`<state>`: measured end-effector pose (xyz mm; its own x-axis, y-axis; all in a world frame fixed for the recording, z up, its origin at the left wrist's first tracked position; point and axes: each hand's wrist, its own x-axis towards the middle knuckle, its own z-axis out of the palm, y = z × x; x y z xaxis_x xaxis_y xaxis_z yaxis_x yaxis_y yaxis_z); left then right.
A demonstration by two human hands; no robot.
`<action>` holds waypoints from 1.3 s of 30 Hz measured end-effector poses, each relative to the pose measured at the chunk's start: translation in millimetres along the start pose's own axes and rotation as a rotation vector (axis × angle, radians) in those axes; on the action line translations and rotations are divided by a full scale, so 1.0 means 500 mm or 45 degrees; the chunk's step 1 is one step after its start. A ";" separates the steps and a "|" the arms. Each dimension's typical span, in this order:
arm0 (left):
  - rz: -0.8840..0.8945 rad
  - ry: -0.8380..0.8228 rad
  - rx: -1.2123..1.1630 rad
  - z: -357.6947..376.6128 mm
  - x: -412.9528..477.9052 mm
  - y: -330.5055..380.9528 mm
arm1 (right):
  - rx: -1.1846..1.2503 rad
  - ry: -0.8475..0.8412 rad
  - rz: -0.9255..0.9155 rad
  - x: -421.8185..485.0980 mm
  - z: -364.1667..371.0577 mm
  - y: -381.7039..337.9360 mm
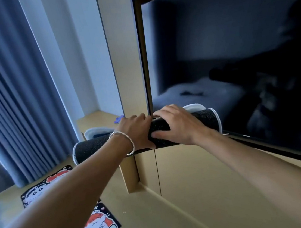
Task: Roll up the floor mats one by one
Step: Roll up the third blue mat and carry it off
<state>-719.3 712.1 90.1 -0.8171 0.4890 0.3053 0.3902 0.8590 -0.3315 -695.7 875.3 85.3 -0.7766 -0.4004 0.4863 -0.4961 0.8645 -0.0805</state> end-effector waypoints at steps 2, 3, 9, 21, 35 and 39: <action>-0.104 -0.007 -0.099 0.002 0.005 0.000 | 0.150 0.221 -0.002 -0.016 -0.012 -0.002; -0.175 -0.010 -0.195 0.003 0.010 0.001 | 0.134 0.358 -0.030 -0.024 -0.015 -0.006; -0.723 0.172 -1.112 0.021 0.048 0.026 | -0.038 0.265 0.079 -0.049 0.026 -0.029; -1.273 -0.137 -2.827 0.077 0.100 0.009 | -0.538 -0.179 0.548 0.024 0.098 -0.015; 0.537 0.345 -0.448 0.333 0.099 -0.031 | -0.185 -0.596 0.869 -0.081 0.155 0.051; 0.797 -0.119 -0.260 0.362 0.127 0.046 | -0.294 -0.763 0.756 -0.147 0.186 0.073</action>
<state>-839.0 735.3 -59.5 -0.4401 0.8975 0.0286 0.8679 0.4334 -0.2428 -692.9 908.3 -34.1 -0.9873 0.0992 -0.1244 0.0957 0.9948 0.0344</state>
